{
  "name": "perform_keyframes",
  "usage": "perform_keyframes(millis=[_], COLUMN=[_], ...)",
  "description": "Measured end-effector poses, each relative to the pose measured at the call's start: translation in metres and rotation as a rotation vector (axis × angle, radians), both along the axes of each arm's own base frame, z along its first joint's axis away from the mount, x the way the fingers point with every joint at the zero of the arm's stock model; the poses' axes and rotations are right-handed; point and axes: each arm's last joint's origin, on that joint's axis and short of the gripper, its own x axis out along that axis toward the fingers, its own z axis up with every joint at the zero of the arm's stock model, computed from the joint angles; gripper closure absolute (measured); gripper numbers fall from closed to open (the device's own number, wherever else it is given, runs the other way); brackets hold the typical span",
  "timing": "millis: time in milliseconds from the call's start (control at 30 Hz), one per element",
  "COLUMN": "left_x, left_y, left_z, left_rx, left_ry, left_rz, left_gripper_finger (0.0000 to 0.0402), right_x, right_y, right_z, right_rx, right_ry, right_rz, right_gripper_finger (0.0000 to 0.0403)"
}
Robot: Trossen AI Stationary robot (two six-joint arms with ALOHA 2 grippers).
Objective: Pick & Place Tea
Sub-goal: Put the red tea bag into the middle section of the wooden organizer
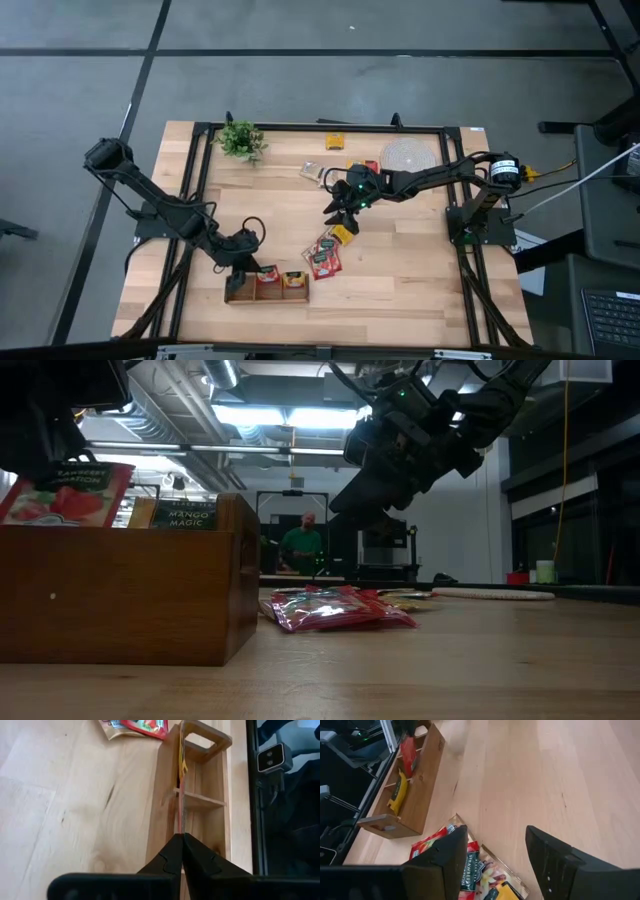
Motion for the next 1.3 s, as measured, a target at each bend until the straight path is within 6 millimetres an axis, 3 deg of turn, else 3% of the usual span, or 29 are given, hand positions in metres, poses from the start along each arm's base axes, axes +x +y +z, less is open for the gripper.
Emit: perform_keyframes(millis=[333, 867, 1300], left_x=[0.0, 0.001, 0.012], left_y=[0.0, 0.002, 0.013], left_z=[0.0, 0.0, 0.009], left_rx=[0.001, 0.037, 0.343], left_ry=[0.0, -0.024, -0.241], left_rz=[0.0, 0.04, 0.154], left_gripper_finger=[0.0386, 0.0345, 0.0362], right_x=[0.0, 0.0, -0.004], right_y=[0.0, 0.0, 0.003], right_z=[0.0, 0.0, -0.005], right_rx=[0.0, 0.0, 0.115], right_ry=[0.0, 0.0, 0.098], right_rz=[0.0, 0.0, 0.004], right_gripper_finger=[0.0202, 0.0202, 0.0201])
